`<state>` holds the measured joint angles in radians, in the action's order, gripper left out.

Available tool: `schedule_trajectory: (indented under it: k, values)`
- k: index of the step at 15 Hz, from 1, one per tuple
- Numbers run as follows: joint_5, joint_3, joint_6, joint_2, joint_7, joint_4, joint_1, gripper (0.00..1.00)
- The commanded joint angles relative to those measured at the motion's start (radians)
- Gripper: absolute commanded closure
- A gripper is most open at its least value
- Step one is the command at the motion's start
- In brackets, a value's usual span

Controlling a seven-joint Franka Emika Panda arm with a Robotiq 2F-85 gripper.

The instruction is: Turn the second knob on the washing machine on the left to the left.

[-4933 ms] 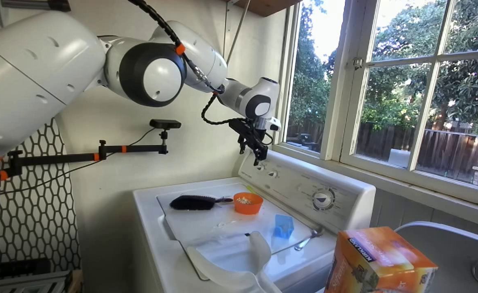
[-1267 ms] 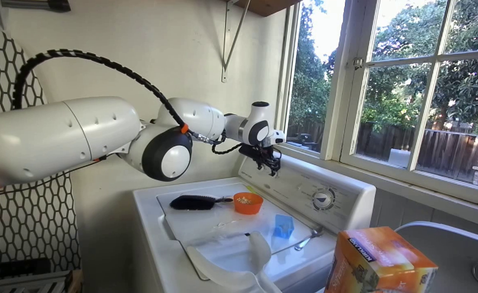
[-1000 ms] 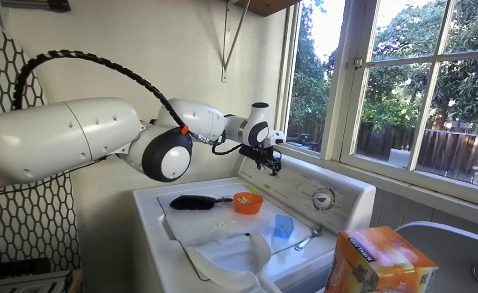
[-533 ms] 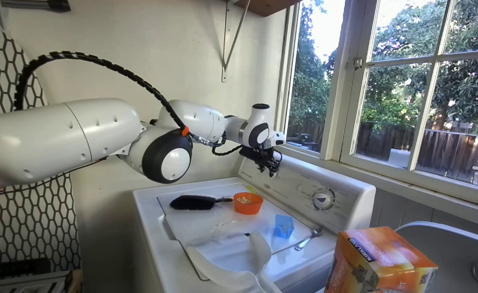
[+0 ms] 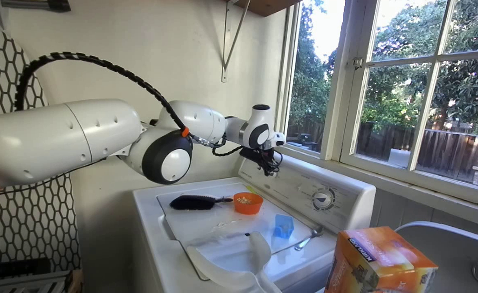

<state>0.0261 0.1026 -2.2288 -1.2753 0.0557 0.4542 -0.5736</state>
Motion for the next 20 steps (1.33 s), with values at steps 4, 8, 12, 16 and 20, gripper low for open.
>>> schedule_trajectory:
  k: [4, 8, 12, 16, 20]
  values:
    - [-0.011, 0.011, -0.044, -0.011, -0.019, -0.008, 0.004, 0.4]
    - [-0.013, 0.014, -0.054, -0.012, -0.026, -0.006, 0.007, 0.09]
    - [-0.013, 0.016, -0.054, -0.012, -0.03, -0.006, 0.008, 0.0]
    - [-0.011, 0.016, -0.07, -0.017, -0.031, -0.009, 0.011, 0.0]
    - [-0.011, 0.019, -0.075, -0.023, -0.048, -0.004, 0.015, 0.0]
